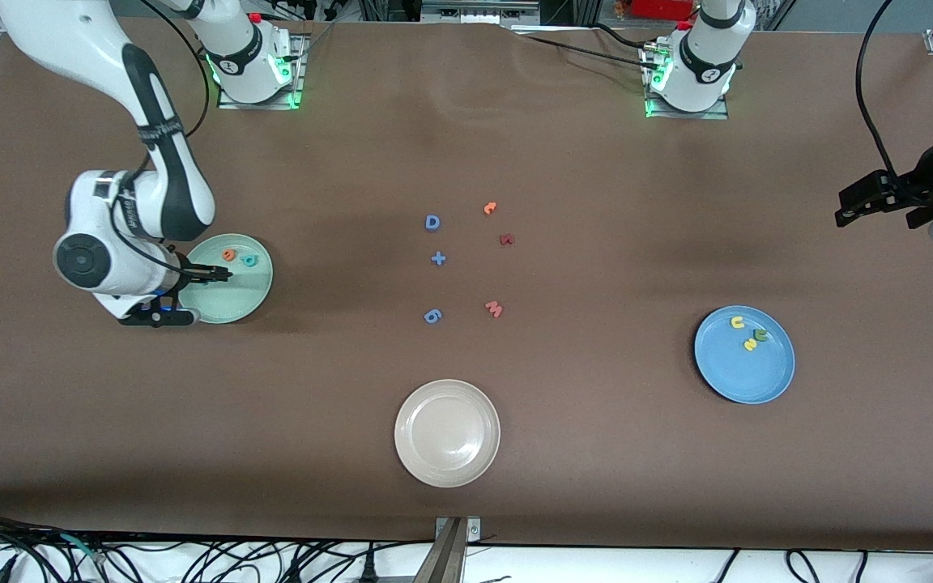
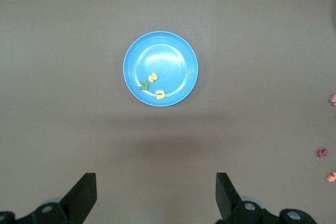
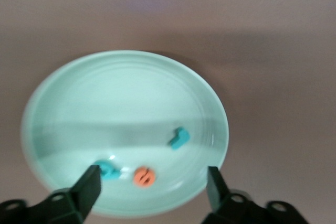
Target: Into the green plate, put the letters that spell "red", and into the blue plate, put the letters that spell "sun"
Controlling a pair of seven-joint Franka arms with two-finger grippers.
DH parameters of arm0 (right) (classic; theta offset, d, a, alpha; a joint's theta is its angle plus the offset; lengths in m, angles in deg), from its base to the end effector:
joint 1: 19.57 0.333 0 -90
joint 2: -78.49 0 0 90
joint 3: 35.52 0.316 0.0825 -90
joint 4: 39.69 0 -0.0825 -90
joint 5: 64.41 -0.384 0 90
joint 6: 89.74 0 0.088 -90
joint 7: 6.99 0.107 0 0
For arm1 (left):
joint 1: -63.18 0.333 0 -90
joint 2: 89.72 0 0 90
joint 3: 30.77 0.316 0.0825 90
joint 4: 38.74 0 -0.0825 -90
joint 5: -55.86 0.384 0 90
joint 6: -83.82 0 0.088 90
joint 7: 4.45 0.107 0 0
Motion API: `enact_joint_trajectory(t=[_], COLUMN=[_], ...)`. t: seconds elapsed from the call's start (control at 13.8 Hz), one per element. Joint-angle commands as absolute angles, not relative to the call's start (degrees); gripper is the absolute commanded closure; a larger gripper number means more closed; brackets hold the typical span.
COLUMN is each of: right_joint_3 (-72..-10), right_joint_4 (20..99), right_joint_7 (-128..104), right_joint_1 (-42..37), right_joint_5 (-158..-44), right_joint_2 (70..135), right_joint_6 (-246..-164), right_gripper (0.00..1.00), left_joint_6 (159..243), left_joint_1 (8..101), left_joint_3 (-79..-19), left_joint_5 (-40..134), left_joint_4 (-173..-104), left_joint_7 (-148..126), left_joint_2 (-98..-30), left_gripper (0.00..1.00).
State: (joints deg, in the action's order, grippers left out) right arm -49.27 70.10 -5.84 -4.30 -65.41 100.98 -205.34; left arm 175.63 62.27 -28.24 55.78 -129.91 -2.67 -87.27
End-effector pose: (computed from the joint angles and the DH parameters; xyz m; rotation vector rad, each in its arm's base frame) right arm 0.5905 0.0218 0.2745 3.0276 0.0022 -0.4233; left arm 0.5687 0.0154 0.5936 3.1408 -0.0043 -0.0495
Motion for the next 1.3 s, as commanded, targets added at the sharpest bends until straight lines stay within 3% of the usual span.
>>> enact_joint_trajectory(t=[0.0,0.22,0.43,0.72,0.94,1.09,1.23], right_joint_3=[-49.05,-49.23,-49.75,-50.20,-48.97,-40.57,-39.21], right_joint_4=[57.49,44.63,39.08,38.45,38.71,38.89,39.41], right_joint_7=[-6.11,-5.75,-6.02,-6.90,-5.06,-2.95,-2.94], right_joint_1=[-4.02,-4.01,-4.01,-4.45,-5.33,-11.54,-12.54], right_joint_5=[-68.10,-68.10,-67.84,-67.76,-67.32,-66.00,-65.91], right_joint_2=[99.15,99.15,95.13,89.84,91.58,90.81,89.83], right_joint_6=[-189.83,-179.24,-175.18,-174.56,-175.60,-176.06,-175.88], right_gripper=[0.01,0.01,0.00,0.00,0.00,0.00,0.00], left_joint_6=[175.50,175.06,175.06,174.88,174.79,174.79,174.88], left_joint_1=[61.95,61.95,61.95,62.39,62.48,62.48,62.56], left_joint_3=[-28.23,-28.31,-28.31,-27.87,-27.96,-27.87,-27.87], left_joint_5=[54.90,54.99,54.99,54.72,54.81,54.81,54.90], left_joint_4=[-129.01,-129.01,-128.92,-127.25,-127.25,-127.25,-127.25], left_joint_7=[-3.13,-3.13,-3.22,-2.86,-2.95,-2.95,-2.95], left_joint_2=[-87.17,-87.17,-87.08,-86.55,-86.64,-86.64,-86.38], left_gripper=[0.00,0.00,0.00,0.00,0.00,0.00,0.00])
